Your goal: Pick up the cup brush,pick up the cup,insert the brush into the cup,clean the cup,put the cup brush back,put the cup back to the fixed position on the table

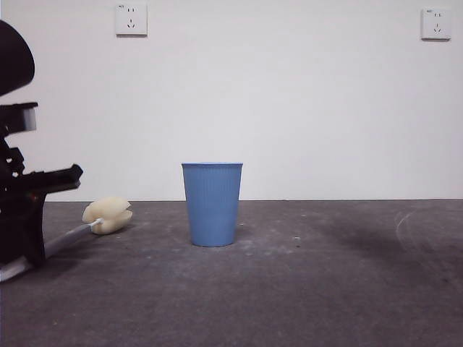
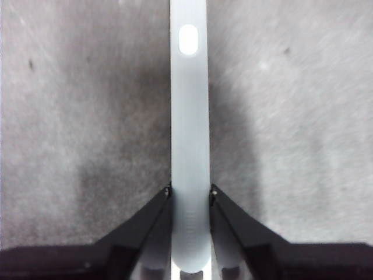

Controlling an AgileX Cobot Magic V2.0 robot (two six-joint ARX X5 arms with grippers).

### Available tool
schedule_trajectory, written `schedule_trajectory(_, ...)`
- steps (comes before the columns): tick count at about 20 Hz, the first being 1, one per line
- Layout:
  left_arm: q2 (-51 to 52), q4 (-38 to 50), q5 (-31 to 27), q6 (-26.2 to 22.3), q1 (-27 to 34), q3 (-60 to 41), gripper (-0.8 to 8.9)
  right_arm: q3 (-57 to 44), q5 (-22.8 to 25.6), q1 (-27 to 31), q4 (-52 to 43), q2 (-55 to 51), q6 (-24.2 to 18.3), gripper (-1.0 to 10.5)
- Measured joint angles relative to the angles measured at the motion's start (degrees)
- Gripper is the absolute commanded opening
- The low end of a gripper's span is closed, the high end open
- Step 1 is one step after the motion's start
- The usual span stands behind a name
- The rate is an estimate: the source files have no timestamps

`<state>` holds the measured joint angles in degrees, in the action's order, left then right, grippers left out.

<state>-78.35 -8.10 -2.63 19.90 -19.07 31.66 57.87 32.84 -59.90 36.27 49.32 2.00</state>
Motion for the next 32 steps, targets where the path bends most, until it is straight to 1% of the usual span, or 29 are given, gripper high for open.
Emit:
schedule_trajectory(2, -0.22, 0.31, -0.15, -0.02, 0.0, 0.02, 0.08, 0.0, 0.0, 0.0, 0.13, 0.0, 0.09, -0.1)
schedule_trajectory(3, -0.24, 0.33, -0.17, -0.02, 0.0, 0.04, 0.45, 0.0, 0.0, 0.0, 0.13, 0.0, 0.17, -0.1)
schedule_trajectory(6, -0.28, 0.28, -0.02, 0.02, 0.0, 0.04, 3.64, 0.0, 0.07, 0.0, 0.13, 0.0, 0.2, -0.1)
schedule_trajectory(7, -0.28, 0.24, 0.48, 0.09, 0.0, 0.15, 4.1, 0.0, 0.39, 0.0, 0.04, 0.0, 0.17, -0.1)
schedule_trajectory(9, -0.22, 0.24, 1.95, 0.13, 0.0, 0.31, 4.09, -0.02, 0.87, 0.0, -1.36, 0.0, 0.04, -0.1)
schedule_trajectory(13, 0.92, -1.49, 2.01, 0.13, 0.0, 0.57, 4.09, -1.66, 1.18, 0.0, -8.96, -0.04, -1.49, -0.1)
schedule_trajectory(18, 7.06, -4.55, 1.77, 0.2, 0.0, 0.48, 4.09, -12.0, 1.88, 0.0, -23.82, -0.02, -3.48, -0.1)
schedule_trajectory(22, 16.09, -8.7, 1.77, -0.37, 0.0, 0.48, 4.09, -23.8, 2.01, 1.57, -40.24, 0.0, -3.56, -0.1)
schedule_trajectory(24, 20.81, -10.73, 2.73, -0.81, 0.0, 0.48, 4.09, -29.9, 0.2, 4.31, -48.5, 0.13, -3.52, -0.1)
schedule_trajectory(26, 25.16, -11.91, 3.74, -0.85, 0.0, 0.48, 4.09, -35.45, -2.32, 8.44, -55.17, 1.05, -3.52, -0.1)
schedule_trajectory(29, 29.92, -12.07, 6.05, -0.87, 0.0, 0.48, 4.09, -41.05, -9.46, 16.46, -63.8, 4.31, -3.52, -0.1)
schedule_trajectory(32, 31.69, -12.09, 7.58, -0.87, 0.0, 0.48, 4.09, -42.58, -16.39, 24.39, -72.81, 10.64, -3.52, -0.1)
